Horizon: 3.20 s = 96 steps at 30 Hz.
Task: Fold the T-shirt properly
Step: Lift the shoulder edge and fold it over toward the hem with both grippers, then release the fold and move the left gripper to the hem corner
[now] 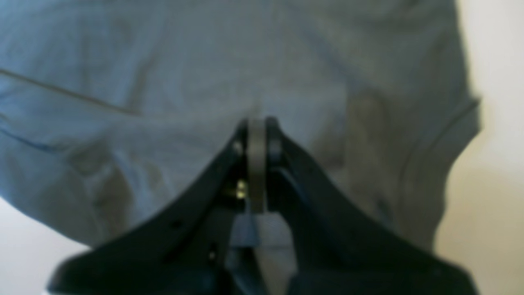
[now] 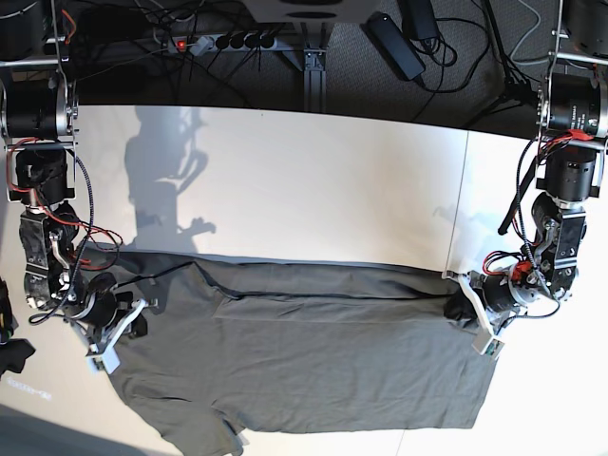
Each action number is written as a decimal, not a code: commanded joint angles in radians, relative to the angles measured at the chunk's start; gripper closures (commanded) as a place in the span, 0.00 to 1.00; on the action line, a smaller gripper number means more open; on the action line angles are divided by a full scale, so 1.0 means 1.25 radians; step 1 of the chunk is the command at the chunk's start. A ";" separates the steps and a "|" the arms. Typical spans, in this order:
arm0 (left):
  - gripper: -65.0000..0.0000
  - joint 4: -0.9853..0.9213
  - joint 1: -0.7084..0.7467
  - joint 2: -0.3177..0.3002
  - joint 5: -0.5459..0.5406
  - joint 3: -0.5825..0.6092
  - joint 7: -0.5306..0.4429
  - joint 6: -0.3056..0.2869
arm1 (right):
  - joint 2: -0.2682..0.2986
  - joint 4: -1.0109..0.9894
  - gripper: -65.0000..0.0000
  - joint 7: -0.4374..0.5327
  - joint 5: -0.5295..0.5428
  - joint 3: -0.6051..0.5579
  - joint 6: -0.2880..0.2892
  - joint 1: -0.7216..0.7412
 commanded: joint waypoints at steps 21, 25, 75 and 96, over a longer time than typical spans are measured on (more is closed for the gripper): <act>1.00 0.167 0.163 -0.074 -0.023 -0.005 0.044 0.049 | 0.034 0.103 1.00 -0.092 0.070 0.081 0.031 -0.286; 1.00 0.300 0.255 -0.111 -0.062 -0.006 0.079 0.049 | 0.033 0.219 1.00 -0.136 0.110 0.169 0.032 -0.394; 0.51 -0.205 -0.082 -0.041 -0.241 -0.256 0.082 0.141 | 0.033 0.484 1.00 -0.200 0.193 0.378 0.033 -0.681; 1.00 -0.258 -0.101 0.065 -0.085 -0.256 0.019 0.162 | 0.033 0.505 1.00 -0.200 0.245 0.405 0.033 -0.680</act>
